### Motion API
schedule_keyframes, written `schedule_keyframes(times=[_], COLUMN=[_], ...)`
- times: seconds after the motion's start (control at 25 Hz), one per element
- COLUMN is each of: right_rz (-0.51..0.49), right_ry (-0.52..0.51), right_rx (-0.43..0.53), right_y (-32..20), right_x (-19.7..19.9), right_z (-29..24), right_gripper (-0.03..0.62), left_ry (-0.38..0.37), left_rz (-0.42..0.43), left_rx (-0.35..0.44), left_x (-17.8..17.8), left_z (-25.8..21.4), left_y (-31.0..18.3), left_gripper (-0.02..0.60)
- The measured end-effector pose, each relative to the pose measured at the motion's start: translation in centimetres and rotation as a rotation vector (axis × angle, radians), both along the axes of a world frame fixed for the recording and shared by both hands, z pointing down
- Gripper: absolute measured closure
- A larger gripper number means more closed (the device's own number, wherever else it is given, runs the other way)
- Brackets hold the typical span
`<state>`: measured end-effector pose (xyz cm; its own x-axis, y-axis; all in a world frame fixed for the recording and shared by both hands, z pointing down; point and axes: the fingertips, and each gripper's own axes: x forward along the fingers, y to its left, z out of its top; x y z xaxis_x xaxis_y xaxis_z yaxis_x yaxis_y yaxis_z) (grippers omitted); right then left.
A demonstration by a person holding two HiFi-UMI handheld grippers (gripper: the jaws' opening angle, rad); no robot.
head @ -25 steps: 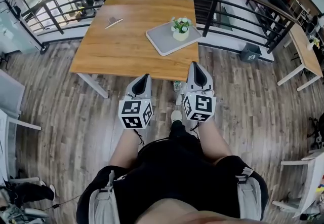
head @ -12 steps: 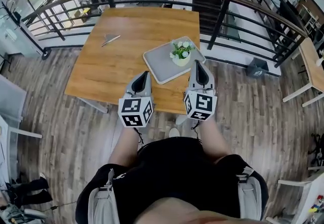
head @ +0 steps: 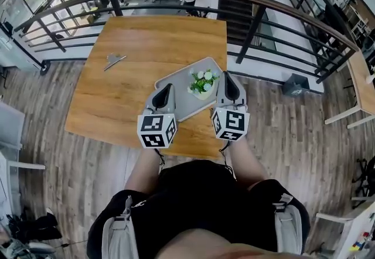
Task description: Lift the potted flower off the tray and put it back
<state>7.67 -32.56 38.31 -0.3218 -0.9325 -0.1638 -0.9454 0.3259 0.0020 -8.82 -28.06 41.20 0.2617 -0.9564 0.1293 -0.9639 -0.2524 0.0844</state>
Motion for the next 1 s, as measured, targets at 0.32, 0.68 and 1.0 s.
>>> schedule_keyframes(times=[0.32,0.68,1.0], right_rz=[0.048,0.012,-0.047], right_ry=[-0.012,0.034,0.109], right_rx=[-0.058,-0.078,-0.176], right_y=[-2.9,-4.0,-3.6], right_x=[-3.0,-4.9,-6.3], right_z=[2.4,4.1,9.4], right_gripper=[0.599,0.209,0.125], left_ry=[-0.004,0.010,0.016], left_rz=[0.028,0.078,0.063], left_rx=[-0.027,-0.031,-0.036], left_x=[-4.0,-3.9,-4.1], left_z=[1.3,1.6,2.0], left_y=[-3.3,-4.0,-3.1], left_gripper=[0.569,0.569,0.569])
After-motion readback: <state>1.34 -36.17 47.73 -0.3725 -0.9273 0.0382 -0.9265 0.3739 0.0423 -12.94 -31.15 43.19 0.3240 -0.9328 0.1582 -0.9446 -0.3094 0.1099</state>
